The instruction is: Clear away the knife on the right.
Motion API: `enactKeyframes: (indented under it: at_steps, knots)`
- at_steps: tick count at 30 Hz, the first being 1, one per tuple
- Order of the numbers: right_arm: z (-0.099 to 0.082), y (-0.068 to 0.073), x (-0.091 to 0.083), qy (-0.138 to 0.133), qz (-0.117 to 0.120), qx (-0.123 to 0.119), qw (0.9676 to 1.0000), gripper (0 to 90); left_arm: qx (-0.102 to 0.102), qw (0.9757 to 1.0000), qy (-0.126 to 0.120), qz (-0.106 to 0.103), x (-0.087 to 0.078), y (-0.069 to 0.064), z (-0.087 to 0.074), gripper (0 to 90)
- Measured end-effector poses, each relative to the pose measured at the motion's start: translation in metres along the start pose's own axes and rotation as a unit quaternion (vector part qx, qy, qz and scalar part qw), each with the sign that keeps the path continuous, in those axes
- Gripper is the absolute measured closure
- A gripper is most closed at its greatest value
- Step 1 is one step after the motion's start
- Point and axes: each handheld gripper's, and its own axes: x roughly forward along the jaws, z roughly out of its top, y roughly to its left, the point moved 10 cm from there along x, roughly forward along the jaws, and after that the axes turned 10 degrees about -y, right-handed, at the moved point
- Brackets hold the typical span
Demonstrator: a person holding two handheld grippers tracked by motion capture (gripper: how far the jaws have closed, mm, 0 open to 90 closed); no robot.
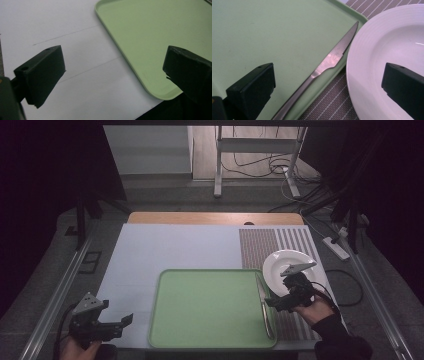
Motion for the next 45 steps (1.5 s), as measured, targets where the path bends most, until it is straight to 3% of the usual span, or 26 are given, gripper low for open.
enactKeyframes:
  at_steps: [8,45]
  knots:
    - [-0.008,-0.005,-0.006,-0.005,-0.018,0.007,0.9998,0.0,0.001,1.0000,0.000,0.000,0.000,0.000,0.000,3.9]
    - [-0.036,-0.014,-0.042,-0.033,-0.045,0.048,0.9973,0.0,0.000,1.0000,-0.002,-0.002,-0.001,0.000,0.000,3.9]
